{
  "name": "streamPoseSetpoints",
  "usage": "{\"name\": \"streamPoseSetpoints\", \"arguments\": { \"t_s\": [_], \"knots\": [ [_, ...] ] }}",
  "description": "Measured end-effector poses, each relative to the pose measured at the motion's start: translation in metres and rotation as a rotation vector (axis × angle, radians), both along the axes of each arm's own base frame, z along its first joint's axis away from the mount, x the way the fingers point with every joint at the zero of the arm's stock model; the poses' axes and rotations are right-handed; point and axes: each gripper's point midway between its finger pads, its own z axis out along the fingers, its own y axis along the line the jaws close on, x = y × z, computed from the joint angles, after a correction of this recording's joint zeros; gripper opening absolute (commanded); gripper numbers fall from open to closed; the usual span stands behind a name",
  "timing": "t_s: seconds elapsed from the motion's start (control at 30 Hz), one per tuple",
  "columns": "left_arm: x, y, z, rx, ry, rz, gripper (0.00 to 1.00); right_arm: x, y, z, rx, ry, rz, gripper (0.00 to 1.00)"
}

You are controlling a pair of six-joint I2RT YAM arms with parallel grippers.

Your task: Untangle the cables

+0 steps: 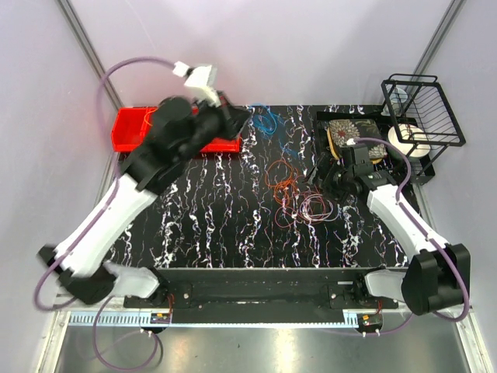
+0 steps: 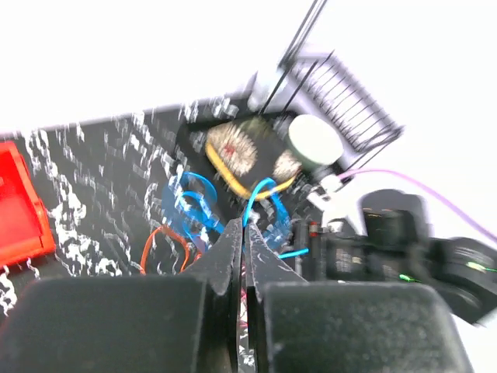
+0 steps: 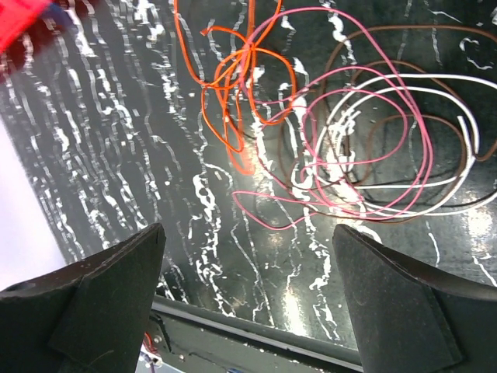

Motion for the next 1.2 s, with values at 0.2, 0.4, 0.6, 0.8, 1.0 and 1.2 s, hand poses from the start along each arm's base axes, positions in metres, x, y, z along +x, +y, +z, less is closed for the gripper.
{"name": "streamPoseSetpoints", "arguments": {
  "t_s": [0.2,0.4,0.6,0.8,1.0,1.2],
  "knots": [
    [-0.037,0.032,-0.071,0.036,0.094,0.008,0.78,-0.002,0.004,0.014,0.029,-0.038,0.017,0.95],
    [-0.065,0.057,-0.246,0.278,0.461,0.053,0.99,-0.001,0.015,0.023,0.09,-0.06,0.049,0.95],
    [-0.088,0.105,-0.26,0.346,0.529,0.191,0.99,0.0,0.046,0.013,0.112,-0.02,0.151,0.92],
    [-0.089,0.16,-0.23,0.367,0.483,0.387,0.99,-0.005,0.101,-0.008,0.061,0.062,0.301,0.86],
    [-0.105,0.209,-0.251,0.422,0.522,0.522,0.99,-0.002,0.146,-0.026,0.021,0.103,0.397,0.79],
    [-0.118,0.221,-0.254,0.403,0.498,0.535,0.99,0.01,0.18,-0.041,-0.009,0.125,0.441,0.7]
  ]
}}
